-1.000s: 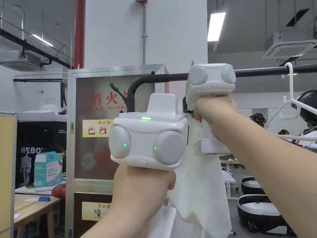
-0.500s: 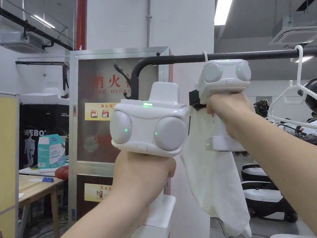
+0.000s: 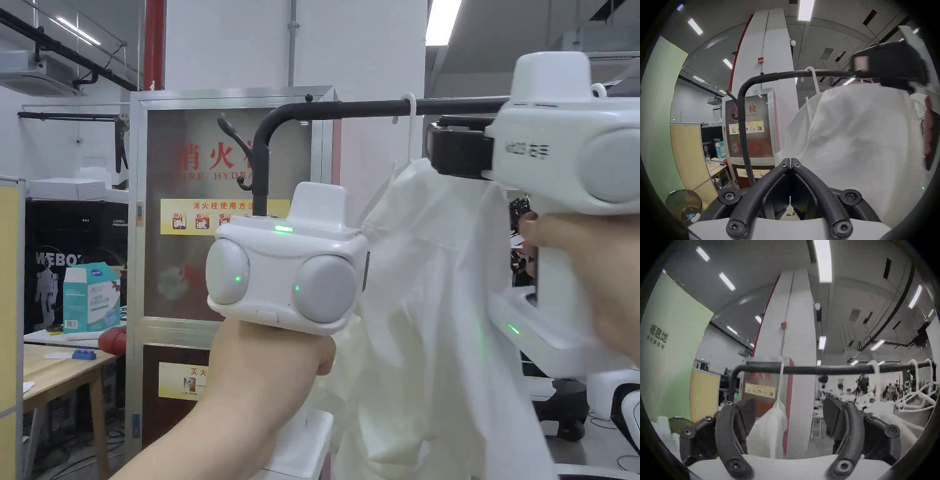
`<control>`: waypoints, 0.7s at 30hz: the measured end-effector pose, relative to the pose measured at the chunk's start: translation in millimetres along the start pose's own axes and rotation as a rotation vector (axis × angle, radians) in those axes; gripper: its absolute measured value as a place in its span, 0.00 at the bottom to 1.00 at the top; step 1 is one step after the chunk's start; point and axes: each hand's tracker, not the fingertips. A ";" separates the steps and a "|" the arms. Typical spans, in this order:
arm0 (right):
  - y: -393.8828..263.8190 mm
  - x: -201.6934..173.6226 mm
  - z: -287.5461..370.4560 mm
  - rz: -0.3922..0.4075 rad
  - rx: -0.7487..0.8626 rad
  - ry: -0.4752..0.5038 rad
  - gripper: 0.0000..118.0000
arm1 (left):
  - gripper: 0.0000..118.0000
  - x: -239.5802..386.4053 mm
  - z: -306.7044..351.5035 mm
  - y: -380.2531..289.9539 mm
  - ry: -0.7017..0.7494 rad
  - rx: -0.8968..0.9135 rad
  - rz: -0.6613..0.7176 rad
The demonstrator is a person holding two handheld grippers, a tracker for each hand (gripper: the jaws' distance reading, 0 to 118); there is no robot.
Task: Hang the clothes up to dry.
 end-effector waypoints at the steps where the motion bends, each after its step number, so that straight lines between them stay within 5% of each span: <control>1: -1.8 3.2 13.6 -0.009 0.007 0.009 0.73 | 0.00 0.4 0.8 -0.8 -0.002 -0.002 -0.002; 7: -19.0 20.1 92.6 -0.051 0.143 0.007 0.70 | 0.00 2.4 7.6 -5.5 -0.014 0.002 -0.001; 18: -78.7 82.2 169.1 -0.101 0.075 -0.084 0.70 | 0.00 4.8 19.7 -23.2 -0.032 -0.025 -0.002; 19: -86.0 84.0 169.6 -0.100 0.067 -0.079 0.65 | 0.00 5.1 22.1 -26.1 -0.031 -0.025 0.000; 21: -102.5 87.5 168.5 -0.103 0.033 -0.078 0.00 | 0.00 4.5 27.0 -32.4 -0.034 -0.028 0.011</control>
